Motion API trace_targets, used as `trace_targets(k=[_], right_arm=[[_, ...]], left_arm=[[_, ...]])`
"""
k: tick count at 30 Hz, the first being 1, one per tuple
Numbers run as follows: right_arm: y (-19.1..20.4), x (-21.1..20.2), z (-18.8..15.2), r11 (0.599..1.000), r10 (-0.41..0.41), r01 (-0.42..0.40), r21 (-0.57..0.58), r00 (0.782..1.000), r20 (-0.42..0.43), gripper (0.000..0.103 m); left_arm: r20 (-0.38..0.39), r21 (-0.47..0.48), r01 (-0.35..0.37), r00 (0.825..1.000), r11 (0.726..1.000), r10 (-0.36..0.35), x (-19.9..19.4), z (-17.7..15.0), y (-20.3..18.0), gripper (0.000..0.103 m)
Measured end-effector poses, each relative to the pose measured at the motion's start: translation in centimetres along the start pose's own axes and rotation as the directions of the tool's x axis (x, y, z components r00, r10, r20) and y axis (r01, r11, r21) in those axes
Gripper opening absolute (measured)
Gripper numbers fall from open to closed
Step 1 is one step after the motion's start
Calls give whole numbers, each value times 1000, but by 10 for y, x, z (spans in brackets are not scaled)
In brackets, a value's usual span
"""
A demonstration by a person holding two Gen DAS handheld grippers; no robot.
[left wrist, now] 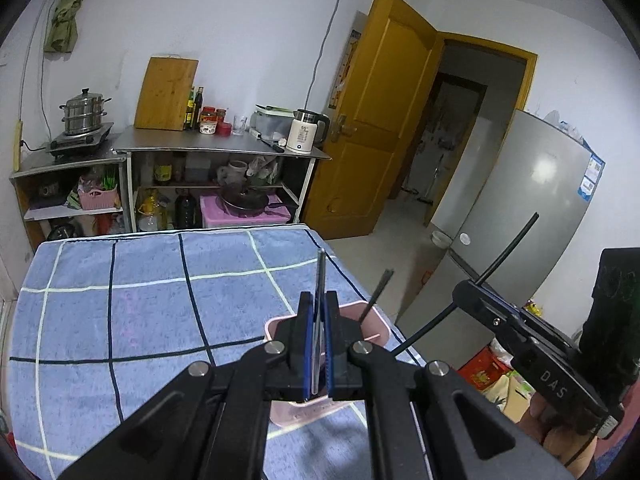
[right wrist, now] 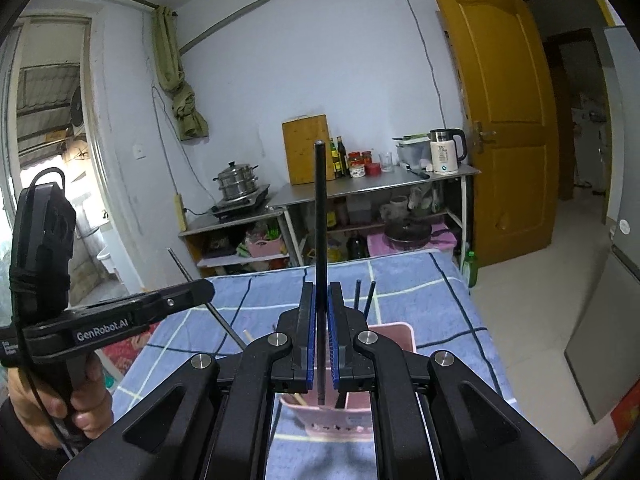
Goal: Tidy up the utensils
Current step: 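Carry both held black chopsticks over the pink holder and lower them in, then open both tools to release the chopsticks into the pink holder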
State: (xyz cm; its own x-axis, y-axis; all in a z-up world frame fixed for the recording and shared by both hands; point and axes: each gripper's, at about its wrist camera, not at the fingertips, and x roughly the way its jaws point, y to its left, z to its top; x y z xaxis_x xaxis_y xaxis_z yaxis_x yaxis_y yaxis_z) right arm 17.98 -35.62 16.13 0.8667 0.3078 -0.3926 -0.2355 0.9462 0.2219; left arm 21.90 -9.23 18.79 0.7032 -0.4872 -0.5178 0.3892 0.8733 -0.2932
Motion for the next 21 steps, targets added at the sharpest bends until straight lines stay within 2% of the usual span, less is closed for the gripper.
trace_targets(k=[10, 21], right_arm=[[-12, 42, -33, 1000, -5, 7, 23, 996, -85, 5], [-18, 69, -59, 999, -10, 15, 30, 986, -165, 6]], left_arm=[[-80, -11, -11, 997, 1000, 10, 46, -26, 12, 5], [-125, 1, -28, 992, 1000, 28, 66, -47, 17, 5]])
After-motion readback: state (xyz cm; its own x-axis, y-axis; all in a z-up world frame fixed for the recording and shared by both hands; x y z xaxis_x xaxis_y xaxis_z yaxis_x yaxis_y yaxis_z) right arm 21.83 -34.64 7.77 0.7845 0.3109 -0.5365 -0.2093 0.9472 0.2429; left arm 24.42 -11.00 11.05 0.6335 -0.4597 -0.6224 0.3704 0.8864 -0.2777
